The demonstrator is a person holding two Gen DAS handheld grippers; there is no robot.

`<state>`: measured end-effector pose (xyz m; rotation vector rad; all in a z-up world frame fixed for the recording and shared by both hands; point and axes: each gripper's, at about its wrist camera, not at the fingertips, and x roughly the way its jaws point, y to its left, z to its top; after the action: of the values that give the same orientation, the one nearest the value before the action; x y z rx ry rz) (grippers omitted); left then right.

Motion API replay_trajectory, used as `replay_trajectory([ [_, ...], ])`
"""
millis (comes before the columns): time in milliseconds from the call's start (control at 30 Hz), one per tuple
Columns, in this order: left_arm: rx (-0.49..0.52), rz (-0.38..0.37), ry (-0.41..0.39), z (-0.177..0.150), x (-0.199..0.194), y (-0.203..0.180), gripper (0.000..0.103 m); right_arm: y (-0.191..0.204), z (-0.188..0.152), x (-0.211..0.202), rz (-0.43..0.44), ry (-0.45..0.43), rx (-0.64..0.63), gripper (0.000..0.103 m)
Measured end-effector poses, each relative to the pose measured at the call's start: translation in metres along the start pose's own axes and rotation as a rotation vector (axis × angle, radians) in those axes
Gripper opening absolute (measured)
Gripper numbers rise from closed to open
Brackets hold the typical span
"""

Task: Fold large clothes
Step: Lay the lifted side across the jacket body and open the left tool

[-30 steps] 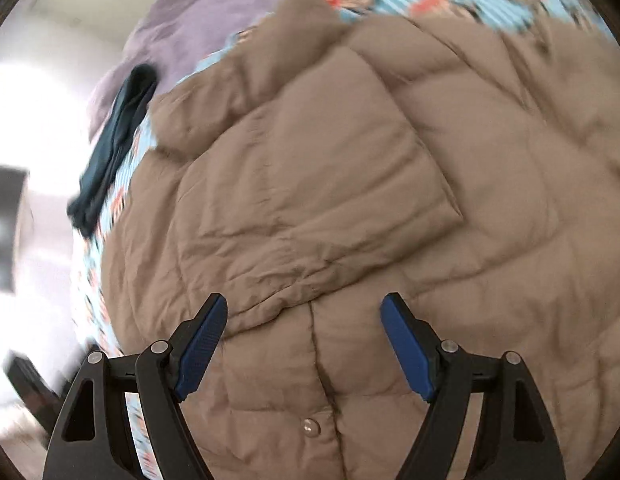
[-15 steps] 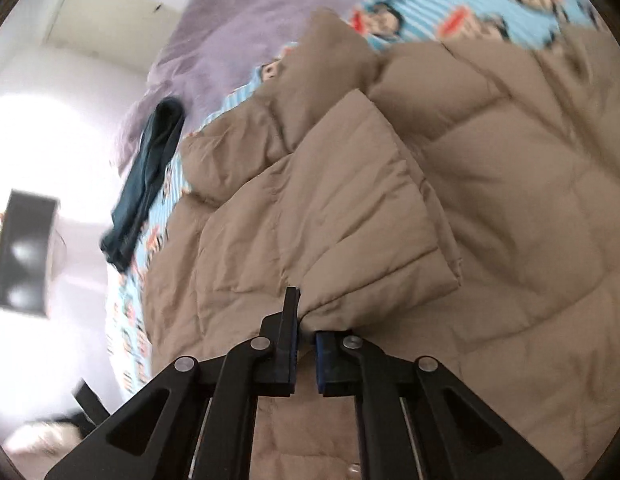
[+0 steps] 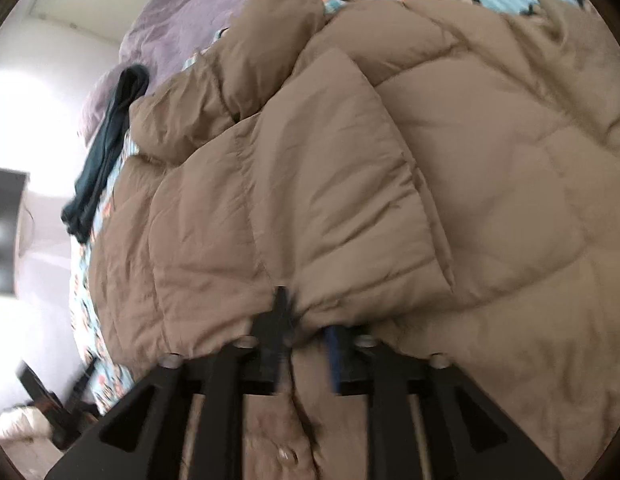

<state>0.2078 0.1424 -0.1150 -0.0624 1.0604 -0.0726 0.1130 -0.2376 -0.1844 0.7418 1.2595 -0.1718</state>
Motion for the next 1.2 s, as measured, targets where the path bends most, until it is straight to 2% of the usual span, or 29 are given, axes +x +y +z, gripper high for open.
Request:
replay_trajectory([
  [33, 0.011, -0.017, -0.005, 0.005, 0.002, -0.007, 0.088, 0.005, -0.004, -0.009, -0.018, -0.005, -0.027, 0.054],
  [167, 0.063, -0.070, -0.018, 0.025, 0.024, -0.053, 0.088, 0.020, -0.019, -0.043, -0.081, -0.094, -0.127, 0.055],
  [200, 0.068, -0.070, -0.017, 0.029, 0.031, -0.061, 0.088, 0.024, -0.020, -0.052, -0.091, -0.130, -0.159, 0.047],
  [233, 0.075, -0.060, -0.013, 0.031, 0.037, -0.068, 0.088, 0.026, -0.021, -0.057, -0.097, -0.150, -0.177, 0.032],
  [267, 0.093, -0.033, -0.003, 0.031, 0.047, -0.075, 0.088, 0.029, -0.017, -0.060, -0.118, -0.178, -0.201, 0.026],
  [333, 0.130, 0.028, 0.024, 0.027, 0.063, -0.086, 0.088, 0.027, -0.010, -0.062, -0.140, -0.194, -0.199, 0.022],
  [500, 0.090, 0.031, 0.046, 0.018, 0.076, -0.079, 0.088, 0.014, 0.009, -0.043, -0.156, -0.159, -0.201, 0.021],
  [633, 0.099, 0.024, 0.053, 0.013, 0.087, -0.080, 0.088, -0.004, 0.012, -0.006, -0.227, -0.090, -0.238, 0.017],
  [767, 0.095, 0.040, 0.054, 0.010, 0.092, -0.081, 0.093, -0.015, 0.014, 0.005, -0.226, -0.101, -0.271, 0.016],
  [867, 0.075, 0.045, 0.070, 0.013, 0.087, -0.080, 0.093, -0.017, 0.014, -0.003, -0.235, -0.102, -0.254, 0.017],
  [933, 0.076, 0.057, 0.075, 0.015, 0.080, -0.079, 0.093, -0.022, 0.011, -0.012, -0.255, -0.101, -0.230, 0.020],
  [1100, 0.089, 0.054, 0.079, 0.016, 0.049, -0.077, 0.093, -0.046, 0.000, -0.039, -0.212, -0.075, -0.129, 0.021],
  [1200, 0.102, 0.066, 0.100, 0.012, 0.035, -0.081, 0.093, -0.058, -0.005, -0.053, -0.179, -0.060, -0.085, 0.025],
])
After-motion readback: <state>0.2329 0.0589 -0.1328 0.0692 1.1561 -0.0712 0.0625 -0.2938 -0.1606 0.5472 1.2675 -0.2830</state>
